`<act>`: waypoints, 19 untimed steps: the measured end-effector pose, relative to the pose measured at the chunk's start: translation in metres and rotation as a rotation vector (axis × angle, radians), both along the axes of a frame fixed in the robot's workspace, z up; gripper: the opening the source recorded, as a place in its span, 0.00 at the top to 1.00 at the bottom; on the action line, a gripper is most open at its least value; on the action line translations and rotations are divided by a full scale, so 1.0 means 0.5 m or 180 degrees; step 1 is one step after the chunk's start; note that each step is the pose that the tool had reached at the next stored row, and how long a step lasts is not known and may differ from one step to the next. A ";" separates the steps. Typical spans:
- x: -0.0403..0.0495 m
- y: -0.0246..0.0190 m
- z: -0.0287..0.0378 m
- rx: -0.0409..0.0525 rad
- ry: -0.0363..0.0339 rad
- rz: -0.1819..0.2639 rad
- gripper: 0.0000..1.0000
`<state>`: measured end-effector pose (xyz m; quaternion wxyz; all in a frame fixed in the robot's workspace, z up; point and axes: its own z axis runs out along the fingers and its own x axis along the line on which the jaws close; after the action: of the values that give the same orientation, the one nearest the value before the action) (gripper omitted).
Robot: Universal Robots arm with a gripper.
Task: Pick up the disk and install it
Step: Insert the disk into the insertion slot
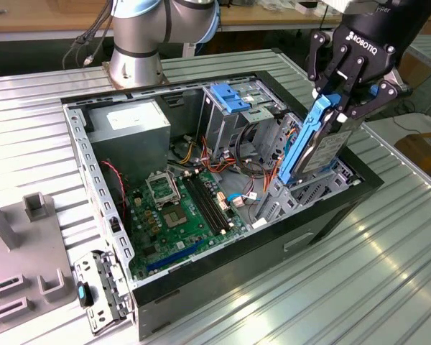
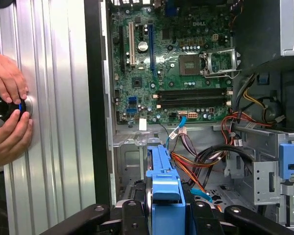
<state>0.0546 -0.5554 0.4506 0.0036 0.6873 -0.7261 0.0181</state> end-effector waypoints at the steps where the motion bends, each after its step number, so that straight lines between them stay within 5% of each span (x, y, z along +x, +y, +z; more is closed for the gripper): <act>1: 0.000 -0.0007 -0.002 0.0001 0.0000 0.0000 0.63; 19: 0.001 -0.0050 -0.042 0.0000 0.0004 0.0001 0.63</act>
<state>0.0553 -0.5579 0.4297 0.0040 0.6874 -0.7260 0.0177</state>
